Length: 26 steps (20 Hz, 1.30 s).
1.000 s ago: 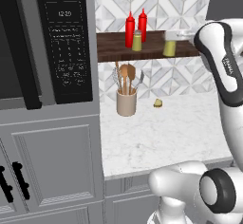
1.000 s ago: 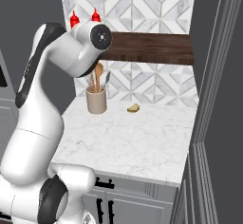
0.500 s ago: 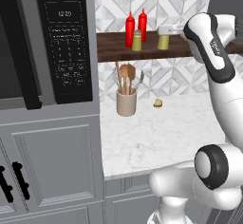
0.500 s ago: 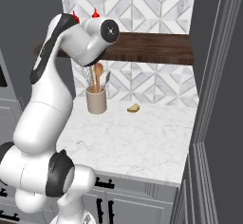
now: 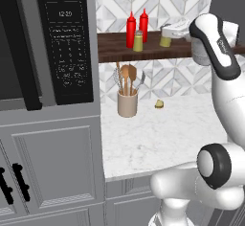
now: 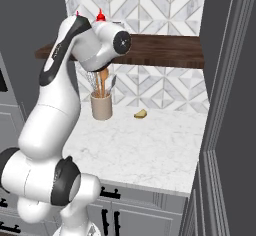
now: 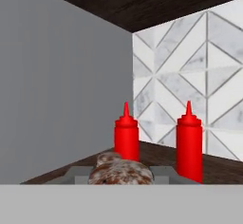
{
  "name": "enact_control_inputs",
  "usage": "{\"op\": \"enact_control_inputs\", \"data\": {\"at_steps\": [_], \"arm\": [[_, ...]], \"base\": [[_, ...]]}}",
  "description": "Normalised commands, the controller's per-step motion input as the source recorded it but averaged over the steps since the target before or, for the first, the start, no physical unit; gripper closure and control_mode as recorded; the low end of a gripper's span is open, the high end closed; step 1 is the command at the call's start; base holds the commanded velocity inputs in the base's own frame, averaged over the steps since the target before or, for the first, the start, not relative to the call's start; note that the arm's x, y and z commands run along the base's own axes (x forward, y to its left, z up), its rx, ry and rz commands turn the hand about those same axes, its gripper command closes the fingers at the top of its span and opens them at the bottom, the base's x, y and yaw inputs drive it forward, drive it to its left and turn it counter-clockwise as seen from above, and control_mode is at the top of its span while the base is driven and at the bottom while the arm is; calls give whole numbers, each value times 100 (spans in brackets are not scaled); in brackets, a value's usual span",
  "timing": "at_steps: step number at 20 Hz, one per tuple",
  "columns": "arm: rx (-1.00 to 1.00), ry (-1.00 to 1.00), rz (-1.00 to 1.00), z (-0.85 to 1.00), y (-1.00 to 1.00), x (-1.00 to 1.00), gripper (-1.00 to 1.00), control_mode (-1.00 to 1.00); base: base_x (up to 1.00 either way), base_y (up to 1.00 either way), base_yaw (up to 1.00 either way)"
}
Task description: Put the shaker and condiment bottle from the counter next to their counterparts in the cabinet.
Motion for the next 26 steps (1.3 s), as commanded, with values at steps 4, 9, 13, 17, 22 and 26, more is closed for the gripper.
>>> {"op": "enact_control_inputs", "data": {"at_steps": [4, 9, 13, 17, 22, 26], "arm": [[0, 0, 0, 0, 0, 28, 100, -100], [0, 0, 0, 0, 0, 31, 100, -100], [0, 0, 0, 0, 0, 26, 100, -100], [0, 0, 0, 0, 0, 11, 100, -100], [0, 0, 0, -5, 0, 8, 100, -100], [0, 0, 0, -20, 0, 13, 100, -100]], "base": [[0, 0, 0], [0, 0, 0], [0, 0, 0], [0, 0, 0], [0, 0, 0], [0, 0, 0]]}}
